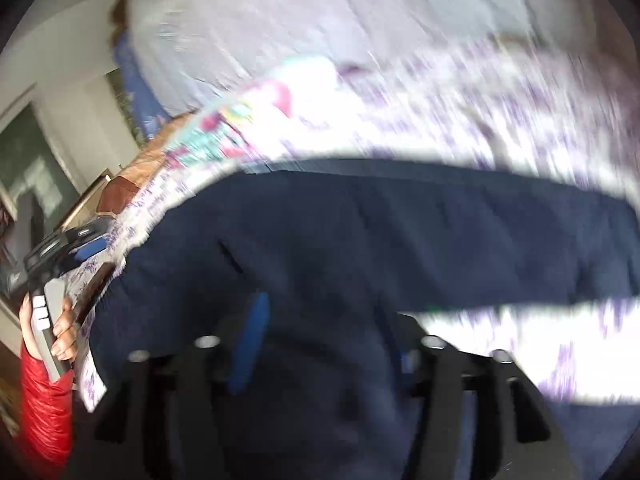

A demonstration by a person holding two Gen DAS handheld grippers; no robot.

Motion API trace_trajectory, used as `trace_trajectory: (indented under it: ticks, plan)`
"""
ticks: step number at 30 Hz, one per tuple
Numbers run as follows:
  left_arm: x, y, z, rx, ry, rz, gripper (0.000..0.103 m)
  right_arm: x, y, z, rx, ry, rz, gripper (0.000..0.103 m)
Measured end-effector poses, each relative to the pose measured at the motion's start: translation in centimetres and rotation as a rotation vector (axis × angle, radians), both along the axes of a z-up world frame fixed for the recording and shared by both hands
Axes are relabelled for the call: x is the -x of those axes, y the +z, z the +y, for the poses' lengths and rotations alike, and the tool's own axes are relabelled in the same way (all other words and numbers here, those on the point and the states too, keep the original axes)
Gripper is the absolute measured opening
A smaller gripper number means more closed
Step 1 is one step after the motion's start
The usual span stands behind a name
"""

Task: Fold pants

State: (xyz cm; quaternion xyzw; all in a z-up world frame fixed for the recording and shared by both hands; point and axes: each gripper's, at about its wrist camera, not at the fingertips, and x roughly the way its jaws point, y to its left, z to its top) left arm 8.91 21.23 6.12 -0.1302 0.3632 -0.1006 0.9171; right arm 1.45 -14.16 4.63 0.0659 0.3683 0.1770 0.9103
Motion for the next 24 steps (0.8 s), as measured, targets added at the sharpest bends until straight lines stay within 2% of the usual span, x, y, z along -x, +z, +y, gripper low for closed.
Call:
trace_trajectory:
  ticks: [3, 5, 6, 8, 9, 10, 12, 13, 15, 17, 18, 20, 22, 24]
  plan:
    - [-3.8, -1.9, -1.9, -0.054, 0.009, 0.066, 0.098, -3.6, 0.3, 3.9, 0.047, 0.043, -0.020, 0.077]
    - [-6.1, -5.7, -2.1, -0.096, 0.049, 0.161, 0.098, -6.1, -1.6, 5.4, 0.090, 0.027, 0.019, 0.077]
    - [-6.7, -7.2, -2.1, -0.113, 0.045, 0.182, 0.098, -7.2, -3.1, 5.6, 0.118, 0.005, 0.048, 0.077]
    - [-5.9, -6.1, -2.9, -0.170, 0.053, 0.122, 0.098, -8.8, -6.6, 5.7, 0.174, -0.036, 0.120, 0.078]
    - [-5.4, -5.8, -3.1, -0.184, 0.061, 0.087, 0.098, -8.9, -7.3, 5.9, 0.156, -0.026, 0.125, 0.081]
    - [-5.3, -6.0, -3.5, -0.214, 0.064, 0.091, 0.098, -8.5, -6.7, 5.4, 0.116, -0.021, 0.109, 0.089]
    - [-5.3, -5.7, -3.9, -0.235, 0.083, 0.095, 0.098, -8.1, -6.6, 5.2, 0.116, -0.039, 0.094, 0.091]
    - [-4.8, -4.7, -4.0, -0.218, 0.091, 0.060, 0.098, -8.2, -6.6, 5.1, 0.100, -0.033, 0.095, 0.091]
    - [-3.9, -2.5, -4.0, -0.177, 0.085, -0.011, 0.098, -7.7, -4.8, 4.4, 0.050, -0.051, 0.069, 0.091]
    - [-3.2, 0.4, -4.9, -0.170, 0.087, -0.102, 0.098, -6.9, -1.1, 3.1, -0.017, -0.087, -0.022, 0.093]
    - [-3.0, 2.0, -5.6, -0.181, 0.093, -0.154, 0.098, -6.5, 0.6, 2.4, -0.034, -0.129, -0.087, 0.100]
    - [-3.0, 3.7, -7.0, -0.203, 0.088, -0.215, 0.098, -5.5, 3.1, 1.0, -0.030, -0.199, -0.188, 0.100]
    - [-3.4, 4.6, -9.2, -0.224, 0.061, -0.267, 0.098, -4.9, 4.3, -0.3, -0.017, -0.262, -0.241, 0.100]
    - [-3.6, 4.0, -10.9, -0.241, 0.056, -0.296, 0.098, -4.3, 4.1, -1.7, -0.022, -0.344, -0.274, 0.100]
